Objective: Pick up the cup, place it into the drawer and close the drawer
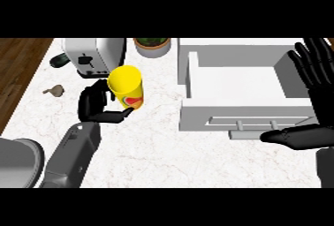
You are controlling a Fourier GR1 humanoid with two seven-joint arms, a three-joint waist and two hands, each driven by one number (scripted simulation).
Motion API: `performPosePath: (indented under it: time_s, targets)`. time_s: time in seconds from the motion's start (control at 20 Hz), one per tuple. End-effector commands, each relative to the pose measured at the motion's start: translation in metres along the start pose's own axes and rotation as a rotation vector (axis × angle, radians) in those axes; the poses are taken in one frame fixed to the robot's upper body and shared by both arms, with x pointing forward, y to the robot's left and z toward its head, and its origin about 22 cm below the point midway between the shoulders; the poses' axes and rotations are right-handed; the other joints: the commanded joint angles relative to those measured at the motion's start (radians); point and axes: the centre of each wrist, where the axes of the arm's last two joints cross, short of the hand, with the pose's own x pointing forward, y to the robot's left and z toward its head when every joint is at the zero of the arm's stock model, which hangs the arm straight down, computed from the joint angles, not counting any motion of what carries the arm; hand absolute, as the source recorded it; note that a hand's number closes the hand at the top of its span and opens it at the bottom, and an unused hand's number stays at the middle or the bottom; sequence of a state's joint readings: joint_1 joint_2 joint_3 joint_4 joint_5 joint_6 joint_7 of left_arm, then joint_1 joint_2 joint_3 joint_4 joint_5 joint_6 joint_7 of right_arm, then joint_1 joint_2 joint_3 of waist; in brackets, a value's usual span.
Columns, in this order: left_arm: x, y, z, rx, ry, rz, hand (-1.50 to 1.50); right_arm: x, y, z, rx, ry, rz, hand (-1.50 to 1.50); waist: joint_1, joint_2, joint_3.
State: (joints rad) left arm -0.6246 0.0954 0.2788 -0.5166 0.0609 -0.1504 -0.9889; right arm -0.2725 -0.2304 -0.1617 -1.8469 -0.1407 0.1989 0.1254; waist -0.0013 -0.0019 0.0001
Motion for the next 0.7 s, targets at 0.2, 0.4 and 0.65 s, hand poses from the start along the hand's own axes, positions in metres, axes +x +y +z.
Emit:
performPosePath:
  time_s: [0.2, 0.4, 0.65]
  targets:
    - [0.052, -0.081, -0.085, -0.179, -0.075, 0.050, 1.50, -0.005, 0.001, 0.004, -0.039, 0.001, 0.027, -1.50, 0.019, -0.009, 0.001]
    - [0.089, -0.123, -0.125, -0.196, -0.081, 0.025, 1.50, -0.010, 0.008, 0.003, -0.028, 0.000, 0.001, -1.50, 0.006, -0.005, 0.001]
    - [0.123, -0.174, -0.153, -0.195, -0.049, -0.027, 1.50, -0.004, -0.001, 0.010, -0.039, -0.013, 0.012, -1.50, -0.021, -0.002, 0.000]
